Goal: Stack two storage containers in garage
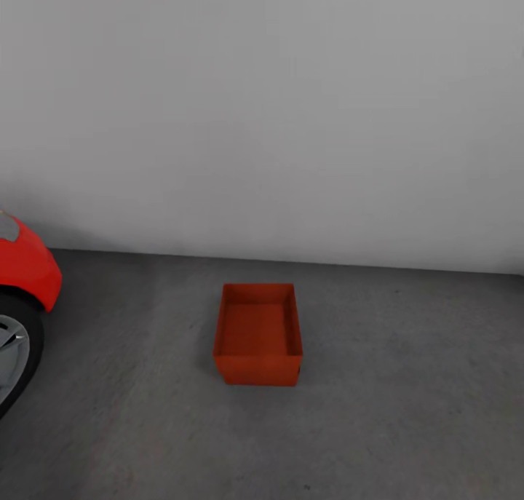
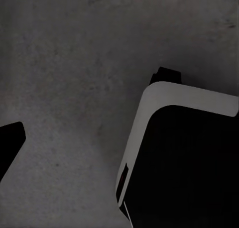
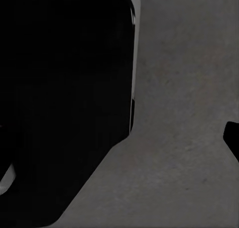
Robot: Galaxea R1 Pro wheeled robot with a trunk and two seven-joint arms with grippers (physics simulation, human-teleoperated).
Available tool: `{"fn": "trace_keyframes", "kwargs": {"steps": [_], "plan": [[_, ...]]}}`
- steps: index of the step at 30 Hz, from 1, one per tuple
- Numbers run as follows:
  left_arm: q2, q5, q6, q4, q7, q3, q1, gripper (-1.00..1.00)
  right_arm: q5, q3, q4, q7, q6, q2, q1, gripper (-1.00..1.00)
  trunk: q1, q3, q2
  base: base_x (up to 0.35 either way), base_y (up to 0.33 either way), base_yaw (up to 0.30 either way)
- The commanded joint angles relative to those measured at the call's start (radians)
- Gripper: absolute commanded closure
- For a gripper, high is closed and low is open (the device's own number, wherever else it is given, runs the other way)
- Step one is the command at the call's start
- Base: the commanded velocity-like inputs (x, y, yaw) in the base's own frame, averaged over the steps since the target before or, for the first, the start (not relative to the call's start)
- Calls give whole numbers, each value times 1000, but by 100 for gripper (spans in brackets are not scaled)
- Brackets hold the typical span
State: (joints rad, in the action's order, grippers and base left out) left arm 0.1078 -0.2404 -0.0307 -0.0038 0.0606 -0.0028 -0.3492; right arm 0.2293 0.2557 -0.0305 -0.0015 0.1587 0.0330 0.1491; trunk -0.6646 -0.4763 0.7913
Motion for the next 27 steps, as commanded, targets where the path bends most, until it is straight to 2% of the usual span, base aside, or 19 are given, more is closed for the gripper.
{"fn": "trace_keyframes", "kwargs": {"steps": [1,27], "plan": [[0,-5,-3,1,1,-1,-1,-100,10,8,-3,0,6,0,1,-100,0,1,1,0,0,0],[0,-5,-3,1,1,0,-1,-100,13,4,-3,-17,20,-11,1,-100,0,43,1,0,0,0]]}}
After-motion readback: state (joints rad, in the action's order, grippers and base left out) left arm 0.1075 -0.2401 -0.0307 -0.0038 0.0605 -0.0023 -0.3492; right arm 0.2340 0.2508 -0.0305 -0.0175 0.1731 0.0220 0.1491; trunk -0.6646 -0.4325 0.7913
